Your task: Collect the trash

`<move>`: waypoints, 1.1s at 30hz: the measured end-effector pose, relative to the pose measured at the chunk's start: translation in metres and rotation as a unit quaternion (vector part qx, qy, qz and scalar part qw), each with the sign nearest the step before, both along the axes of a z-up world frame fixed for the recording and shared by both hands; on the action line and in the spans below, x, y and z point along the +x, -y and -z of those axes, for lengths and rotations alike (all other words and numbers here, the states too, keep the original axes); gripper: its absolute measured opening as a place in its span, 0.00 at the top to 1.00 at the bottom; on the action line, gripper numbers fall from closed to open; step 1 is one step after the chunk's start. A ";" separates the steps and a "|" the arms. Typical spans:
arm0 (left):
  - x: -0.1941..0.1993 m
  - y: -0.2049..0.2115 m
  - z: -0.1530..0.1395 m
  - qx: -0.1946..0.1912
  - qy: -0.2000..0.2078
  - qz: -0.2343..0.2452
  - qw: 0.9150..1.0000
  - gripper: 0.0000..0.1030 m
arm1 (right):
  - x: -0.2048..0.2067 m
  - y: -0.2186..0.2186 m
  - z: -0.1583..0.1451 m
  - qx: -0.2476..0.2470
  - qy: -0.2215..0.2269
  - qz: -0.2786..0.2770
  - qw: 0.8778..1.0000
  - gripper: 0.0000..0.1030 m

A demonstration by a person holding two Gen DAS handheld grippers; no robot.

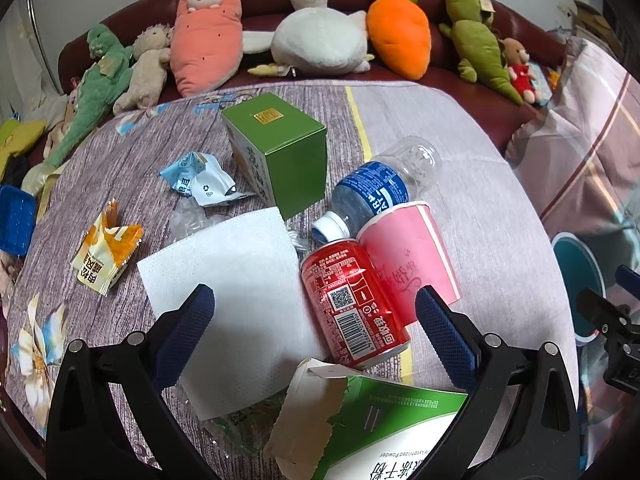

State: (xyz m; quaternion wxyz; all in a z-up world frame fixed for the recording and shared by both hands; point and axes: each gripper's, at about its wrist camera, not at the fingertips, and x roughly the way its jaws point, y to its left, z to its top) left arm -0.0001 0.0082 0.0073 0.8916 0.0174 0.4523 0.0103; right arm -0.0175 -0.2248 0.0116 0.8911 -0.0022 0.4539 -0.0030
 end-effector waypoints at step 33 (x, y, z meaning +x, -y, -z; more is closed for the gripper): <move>-0.002 -0.002 0.004 0.001 0.002 -0.001 1.000 0.02 | 0.002 0.004 0.005 0.006 0.001 0.004 1.000 0.06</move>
